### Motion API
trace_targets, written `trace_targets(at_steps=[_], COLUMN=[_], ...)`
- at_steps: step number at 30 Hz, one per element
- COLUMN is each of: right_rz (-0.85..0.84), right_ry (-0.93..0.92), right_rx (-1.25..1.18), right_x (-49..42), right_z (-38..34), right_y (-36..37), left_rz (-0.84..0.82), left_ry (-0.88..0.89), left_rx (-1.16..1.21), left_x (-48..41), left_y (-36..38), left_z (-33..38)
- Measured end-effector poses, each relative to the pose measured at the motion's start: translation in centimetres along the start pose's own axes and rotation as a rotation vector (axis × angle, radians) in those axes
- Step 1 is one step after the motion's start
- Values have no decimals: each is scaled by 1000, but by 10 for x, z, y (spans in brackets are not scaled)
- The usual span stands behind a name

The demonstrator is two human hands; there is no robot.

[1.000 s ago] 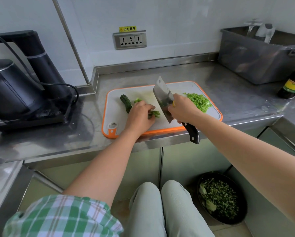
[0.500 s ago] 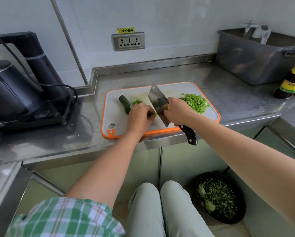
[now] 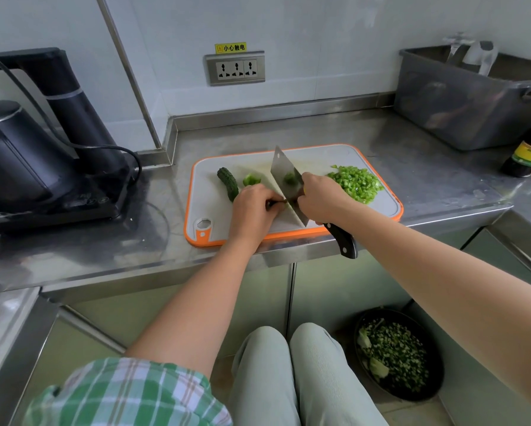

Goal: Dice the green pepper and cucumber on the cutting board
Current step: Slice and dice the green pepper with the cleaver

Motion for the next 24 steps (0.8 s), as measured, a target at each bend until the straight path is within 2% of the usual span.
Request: trace_targets(at_steps=[6,12,20,24], right_rz=[-21,-80,12,-6], right_ry=[-13,-26,17,21], right_rx=[-7,11,-19,-31], right_x=[5,8,0,4], right_z=[-6,-8,2,0], right_y=[-11,1,-2,-10], left_rz=[-1,14,-8,0], left_ry=[-47,11,26,0], left_rx=[7,-19,-57,-63], left_x=[0,1,2,2], left_y=[0,-4,0,-1], left_z=[-2,5,4,2])
Point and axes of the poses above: each hand's wrist, its own x-axis away from the middle knuckle, its own y-axis out of the palm, z = x × y, the point moved 10 cm from there along -x, towards the middle knuckle, and after that the axes turned 9 degrees about -x, right-handed, at the moved point
